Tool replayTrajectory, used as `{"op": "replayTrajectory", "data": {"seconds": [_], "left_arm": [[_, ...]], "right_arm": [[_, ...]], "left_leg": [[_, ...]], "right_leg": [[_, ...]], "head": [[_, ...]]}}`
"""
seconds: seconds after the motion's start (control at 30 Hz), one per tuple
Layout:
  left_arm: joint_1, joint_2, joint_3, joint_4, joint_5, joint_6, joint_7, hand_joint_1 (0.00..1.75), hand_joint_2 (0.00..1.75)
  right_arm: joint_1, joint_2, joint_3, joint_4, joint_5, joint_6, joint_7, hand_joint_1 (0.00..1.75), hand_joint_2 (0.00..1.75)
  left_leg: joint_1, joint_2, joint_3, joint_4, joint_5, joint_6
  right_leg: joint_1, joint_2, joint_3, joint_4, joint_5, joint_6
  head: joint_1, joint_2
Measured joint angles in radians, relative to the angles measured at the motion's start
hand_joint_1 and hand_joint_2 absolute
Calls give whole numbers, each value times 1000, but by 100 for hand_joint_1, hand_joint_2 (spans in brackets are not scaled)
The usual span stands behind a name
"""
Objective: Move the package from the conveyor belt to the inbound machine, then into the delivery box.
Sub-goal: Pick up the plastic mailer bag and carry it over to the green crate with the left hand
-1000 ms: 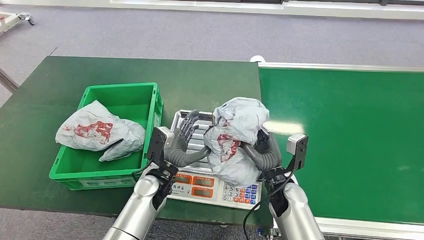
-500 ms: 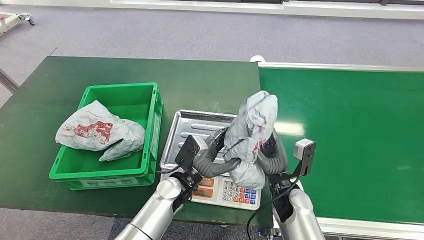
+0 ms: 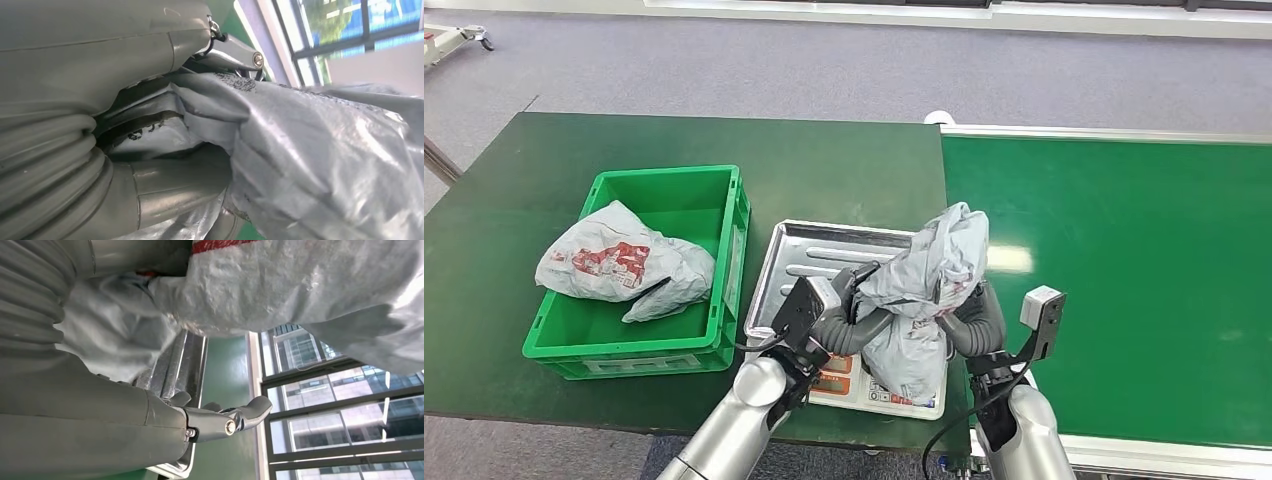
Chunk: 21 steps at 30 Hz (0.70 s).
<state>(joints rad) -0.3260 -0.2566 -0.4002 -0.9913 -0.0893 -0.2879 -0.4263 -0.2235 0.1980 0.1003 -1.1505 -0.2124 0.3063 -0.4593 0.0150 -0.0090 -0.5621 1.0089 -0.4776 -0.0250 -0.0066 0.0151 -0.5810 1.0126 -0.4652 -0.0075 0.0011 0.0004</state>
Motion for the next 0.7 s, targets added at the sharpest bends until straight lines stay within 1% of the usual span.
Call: {"op": "replayTrajectory", "data": {"seconds": [0.1, 0.17, 0.37, 0.53, 0.7], "left_arm": [[-12, 21, 2, -36, -58, 59, 14, 175, 175], [-30, 42, 11, -69, -92, 76, 34, 175, 175], [-120, 97, 60, -158, -123, 71, 72, 175, 175], [-205, 132, 89, -181, -125, 68, 90, 175, 175], [-257, 183, 119, -181, -158, 126, 97, 175, 175]], "right_arm": [[7, 0, -16, -1, -4, -3, -1, 0, 175], [14, 0, -27, -1, -5, -3, -2, 0, 175], [31, -2, -57, 3, 4, -11, -3, 0, 175], [53, -4, -64, 8, 13, -24, -10, 0, 175], [84, -5, -74, -1, 14, -31, -10, 0, 175]], "left_leg": [[0, 0, 0, 0, 0, 0], [0, 0, 0, 0, 0, 0], [0, 0, 0, 0, 1, 0], [0, 0, 0, 0, 1, 0], [0, 0, 0, 0, 1, 0]], "right_leg": [[0, 0, 0, 0, 0, 0], [0, 0, 0, 0, 0, 0], [1, 0, 0, 0, 0, 0], [1, 0, 0, 0, 0, 0], [1, 0, 0, 0, 0, 0]], "head": [[0, 0], [0, 0], [0, 0], [0, 0], [0, 0]]}}
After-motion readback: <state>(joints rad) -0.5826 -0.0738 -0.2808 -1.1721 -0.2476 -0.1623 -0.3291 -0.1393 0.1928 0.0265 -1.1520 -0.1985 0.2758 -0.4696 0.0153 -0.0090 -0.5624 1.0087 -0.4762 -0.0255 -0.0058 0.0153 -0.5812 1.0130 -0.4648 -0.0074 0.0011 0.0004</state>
